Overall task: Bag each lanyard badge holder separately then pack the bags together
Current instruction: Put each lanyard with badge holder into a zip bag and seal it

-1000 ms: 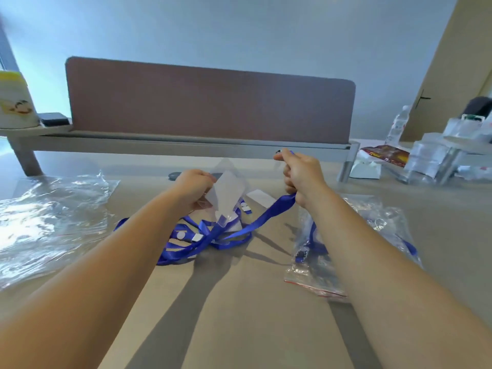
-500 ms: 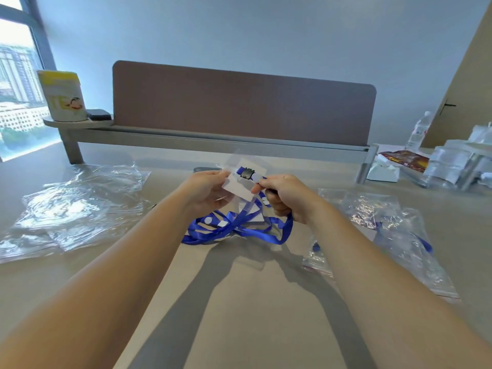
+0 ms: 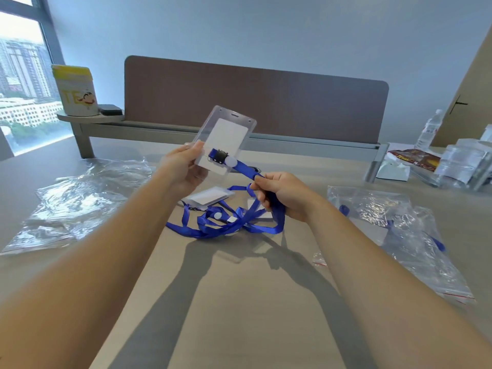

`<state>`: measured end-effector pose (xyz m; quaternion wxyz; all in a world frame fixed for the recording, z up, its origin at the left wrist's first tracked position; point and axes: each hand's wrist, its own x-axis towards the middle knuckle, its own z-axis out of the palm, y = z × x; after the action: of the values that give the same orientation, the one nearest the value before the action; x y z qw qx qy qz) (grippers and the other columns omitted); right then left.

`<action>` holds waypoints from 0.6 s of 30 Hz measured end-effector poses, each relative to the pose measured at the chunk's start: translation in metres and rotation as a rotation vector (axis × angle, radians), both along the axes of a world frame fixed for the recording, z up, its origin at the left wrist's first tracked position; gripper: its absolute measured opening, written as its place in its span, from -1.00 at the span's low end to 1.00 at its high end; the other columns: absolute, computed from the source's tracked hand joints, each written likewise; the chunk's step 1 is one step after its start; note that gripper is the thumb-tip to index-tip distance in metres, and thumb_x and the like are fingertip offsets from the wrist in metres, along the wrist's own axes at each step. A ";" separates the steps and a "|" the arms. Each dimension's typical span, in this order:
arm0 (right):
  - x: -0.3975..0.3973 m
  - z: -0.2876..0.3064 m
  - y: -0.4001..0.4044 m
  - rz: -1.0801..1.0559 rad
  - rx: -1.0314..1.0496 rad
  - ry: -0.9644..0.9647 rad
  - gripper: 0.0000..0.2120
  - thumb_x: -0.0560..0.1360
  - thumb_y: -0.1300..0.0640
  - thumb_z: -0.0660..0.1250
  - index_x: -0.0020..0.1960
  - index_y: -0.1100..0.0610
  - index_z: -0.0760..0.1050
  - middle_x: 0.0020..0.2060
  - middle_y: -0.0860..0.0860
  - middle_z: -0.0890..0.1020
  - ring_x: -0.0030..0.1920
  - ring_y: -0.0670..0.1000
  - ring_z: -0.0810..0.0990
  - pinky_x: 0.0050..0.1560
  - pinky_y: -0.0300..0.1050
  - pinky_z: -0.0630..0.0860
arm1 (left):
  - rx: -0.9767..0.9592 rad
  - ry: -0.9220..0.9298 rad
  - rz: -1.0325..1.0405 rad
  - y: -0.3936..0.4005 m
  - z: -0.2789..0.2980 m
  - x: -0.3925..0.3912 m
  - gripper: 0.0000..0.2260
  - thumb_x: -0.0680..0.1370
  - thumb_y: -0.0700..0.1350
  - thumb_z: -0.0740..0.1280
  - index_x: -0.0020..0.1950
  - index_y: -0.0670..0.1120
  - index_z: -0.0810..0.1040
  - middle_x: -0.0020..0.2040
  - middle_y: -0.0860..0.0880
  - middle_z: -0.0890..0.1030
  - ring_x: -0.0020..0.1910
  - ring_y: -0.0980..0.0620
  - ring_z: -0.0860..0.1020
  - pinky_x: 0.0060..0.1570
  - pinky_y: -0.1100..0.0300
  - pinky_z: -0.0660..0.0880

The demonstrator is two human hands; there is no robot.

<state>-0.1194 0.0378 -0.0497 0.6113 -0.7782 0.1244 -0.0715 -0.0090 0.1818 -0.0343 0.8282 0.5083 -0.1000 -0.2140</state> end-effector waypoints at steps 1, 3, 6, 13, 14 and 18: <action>0.002 0.000 0.001 0.005 0.021 -0.008 -0.71 0.59 0.15 0.11 -0.28 0.14 0.45 -0.60 -0.08 0.48 -0.58 -0.13 0.38 -0.48 -0.30 0.36 | -0.017 -0.005 0.002 0.005 0.002 0.002 -0.87 0.56 -0.15 0.24 -0.18 -0.10 0.46 -0.32 -0.02 0.63 -0.40 0.13 0.58 -0.43 0.34 0.53; 0.006 -0.001 0.006 0.016 0.002 -0.016 -0.72 0.59 0.16 0.11 -0.26 0.14 0.46 -0.52 -0.03 0.48 -0.51 -0.09 0.41 -0.41 -0.27 0.38 | -0.038 -0.004 0.006 0.015 0.005 0.007 -0.89 0.56 -0.14 0.24 -0.16 -0.12 0.45 -0.44 0.01 0.65 -0.50 0.17 0.61 -0.47 0.35 0.55; 0.016 -0.002 0.015 0.012 -0.088 -0.021 -0.73 0.58 0.18 0.12 -0.24 0.13 0.47 -0.46 0.00 0.45 -0.45 -0.08 0.40 -0.33 -0.27 0.39 | -0.007 -0.038 -0.017 0.028 0.004 0.014 -0.92 0.57 -0.12 0.22 -0.04 -0.12 0.45 -0.21 -0.03 0.62 -0.36 0.13 0.63 -0.33 0.29 0.61; 0.033 0.002 0.021 -0.103 -0.248 -0.107 -0.81 0.56 0.19 0.16 -0.18 0.16 0.48 -0.43 0.01 0.41 -0.40 -0.08 0.34 -0.31 -0.29 0.36 | 0.239 -0.207 -0.039 0.056 0.011 0.028 -0.84 0.57 -0.07 0.19 -0.19 -0.06 0.42 -0.21 -0.04 0.55 -0.30 0.09 0.58 -0.49 0.33 0.56; 0.036 0.005 0.020 -0.133 -0.254 -0.139 -0.83 0.56 0.20 0.17 -0.17 0.16 0.48 -0.42 0.01 0.41 -0.38 -0.08 0.34 -0.30 -0.29 0.35 | 0.236 -0.207 -0.025 0.057 0.012 0.030 -0.84 0.57 -0.08 0.20 -0.20 -0.06 0.41 -0.22 -0.03 0.55 -0.29 0.09 0.57 -0.48 0.32 0.56; 0.047 0.032 0.009 -0.272 -0.293 -0.285 -0.79 0.56 0.24 0.15 -0.22 0.12 0.46 -0.38 -0.01 0.43 -0.33 -0.10 0.39 -0.20 -0.24 0.37 | 0.112 -0.168 0.079 0.055 0.021 0.039 -0.83 0.57 -0.11 0.21 -0.23 -0.05 0.42 -0.22 -0.02 0.54 -0.24 0.08 0.56 -0.26 0.28 0.58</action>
<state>-0.0722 0.0468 -0.0180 0.4880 -0.8168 0.1291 -0.2794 0.0297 0.2363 -0.0132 0.7950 0.5734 -0.1369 -0.1429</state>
